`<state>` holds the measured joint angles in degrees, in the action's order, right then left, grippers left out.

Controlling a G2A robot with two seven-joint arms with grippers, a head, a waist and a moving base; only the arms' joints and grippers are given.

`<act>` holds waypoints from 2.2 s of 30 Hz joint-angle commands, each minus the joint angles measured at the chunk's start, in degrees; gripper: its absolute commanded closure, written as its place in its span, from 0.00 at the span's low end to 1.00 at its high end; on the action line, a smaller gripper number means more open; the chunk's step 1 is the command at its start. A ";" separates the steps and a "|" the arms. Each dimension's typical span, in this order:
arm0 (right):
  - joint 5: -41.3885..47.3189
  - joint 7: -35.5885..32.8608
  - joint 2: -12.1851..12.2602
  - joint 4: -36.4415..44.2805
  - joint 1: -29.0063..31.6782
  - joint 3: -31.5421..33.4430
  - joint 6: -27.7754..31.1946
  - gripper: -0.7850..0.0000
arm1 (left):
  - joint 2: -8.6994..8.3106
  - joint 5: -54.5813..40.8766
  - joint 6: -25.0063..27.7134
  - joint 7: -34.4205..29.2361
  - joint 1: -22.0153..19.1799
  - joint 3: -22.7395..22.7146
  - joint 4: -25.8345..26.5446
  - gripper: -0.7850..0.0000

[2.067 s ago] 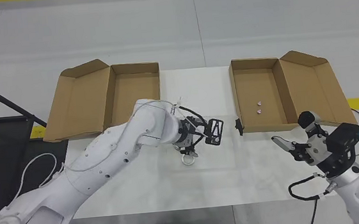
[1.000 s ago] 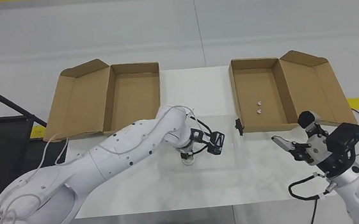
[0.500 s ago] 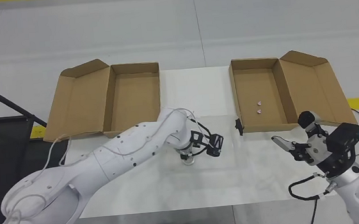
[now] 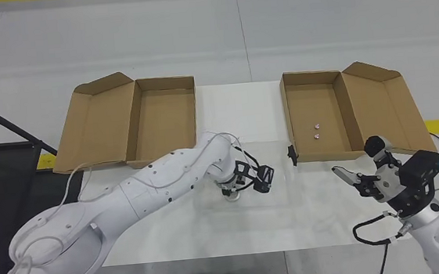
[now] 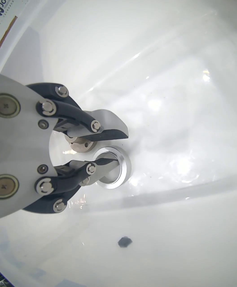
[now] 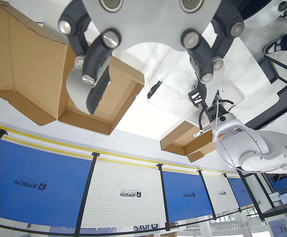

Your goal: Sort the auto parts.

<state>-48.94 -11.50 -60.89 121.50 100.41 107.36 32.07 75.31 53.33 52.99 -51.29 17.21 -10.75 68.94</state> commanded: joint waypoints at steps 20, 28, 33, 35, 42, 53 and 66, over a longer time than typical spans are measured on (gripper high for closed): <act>0.00 0.00 0.00 0.00 0.00 0.00 0.00 0.00 | -1.25 1.93 -3.56 5.47 0.64 -6.10 1.86 1.00; 0.00 0.00 0.00 0.00 0.00 0.00 0.00 0.00 | -8.86 9.80 -8.38 13.22 8.41 -18.03 14.38 1.00; 0.00 0.00 0.00 0.00 0.00 0.00 0.00 0.00 | -13.00 14.21 -12.55 15.50 16.18 -25.98 23.19 1.00; 0.00 0.00 0.00 0.00 0.00 0.00 0.00 0.00 | -13.00 14.21 -12.55 15.50 16.18 -25.98 23.19 1.00; 0.00 0.00 0.00 0.00 0.00 0.00 0.00 0.00 | -12.99 14.18 -12.66 15.70 16.37 -25.93 23.19 1.00; 0.00 0.00 0.00 0.00 0.00 0.00 0.00 0.00 | -12.20 12.25 -21.06 31.87 18.69 -30.98 23.88 1.00; 0.00 0.00 0.00 0.00 0.00 0.00 0.00 0.00 | -12.32 13.05 -27.25 58.31 25.63 -39.03 27.90 1.00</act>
<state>-48.94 -11.50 -60.89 121.50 100.41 107.36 32.07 62.99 66.32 25.47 5.09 42.42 -49.26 96.82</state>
